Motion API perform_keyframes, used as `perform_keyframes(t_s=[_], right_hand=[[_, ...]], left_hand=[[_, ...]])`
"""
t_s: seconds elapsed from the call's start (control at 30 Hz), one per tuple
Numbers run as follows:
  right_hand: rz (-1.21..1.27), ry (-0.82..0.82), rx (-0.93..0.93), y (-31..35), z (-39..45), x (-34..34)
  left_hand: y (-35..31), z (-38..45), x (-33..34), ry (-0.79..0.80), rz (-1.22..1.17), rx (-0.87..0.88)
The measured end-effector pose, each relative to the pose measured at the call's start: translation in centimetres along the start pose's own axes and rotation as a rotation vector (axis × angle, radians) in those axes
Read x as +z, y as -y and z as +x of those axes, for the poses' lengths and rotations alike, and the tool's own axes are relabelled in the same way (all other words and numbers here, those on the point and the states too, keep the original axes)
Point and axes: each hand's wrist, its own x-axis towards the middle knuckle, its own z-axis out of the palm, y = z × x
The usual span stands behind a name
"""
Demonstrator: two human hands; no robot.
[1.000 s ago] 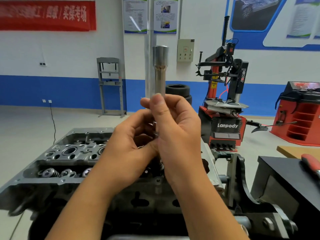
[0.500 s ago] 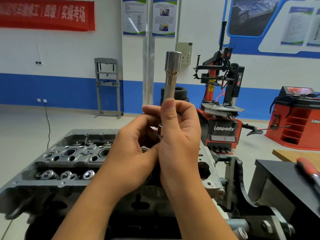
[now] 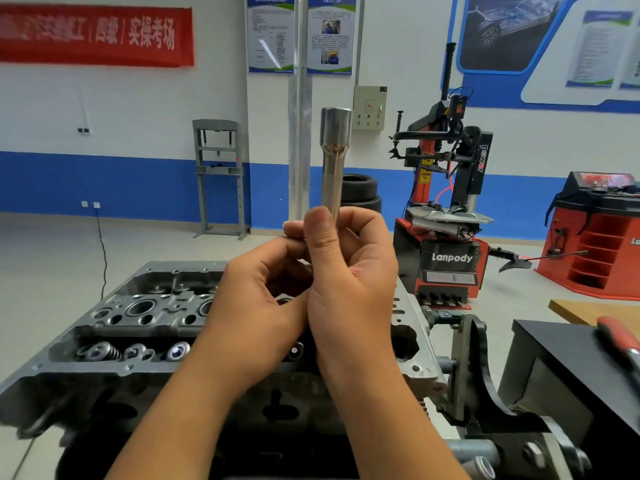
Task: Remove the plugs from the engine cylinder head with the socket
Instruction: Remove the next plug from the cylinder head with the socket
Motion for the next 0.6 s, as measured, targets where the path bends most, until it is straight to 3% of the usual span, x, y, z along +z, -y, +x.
perform_keyframes(t_s=[0.17, 0.47, 0.6], right_hand=[[-0.111, -0.061, -0.062, -0.25, 0.3, -0.27], [-0.027, -0.07, 0.037, -0.13, 0.3, -0.45], [-0.047, -0.071, 0.052, -0.09, 0.43, -0.2]], left_hand=[[-0.35, 0.01, -0.12, 0.175, -0.078, 0.002], [-0.08, -0.01, -0.3, -0.002, -0.068, 0.0], [-0.25, -0.12, -0.24, 0.137, -0.141, -0.003]])
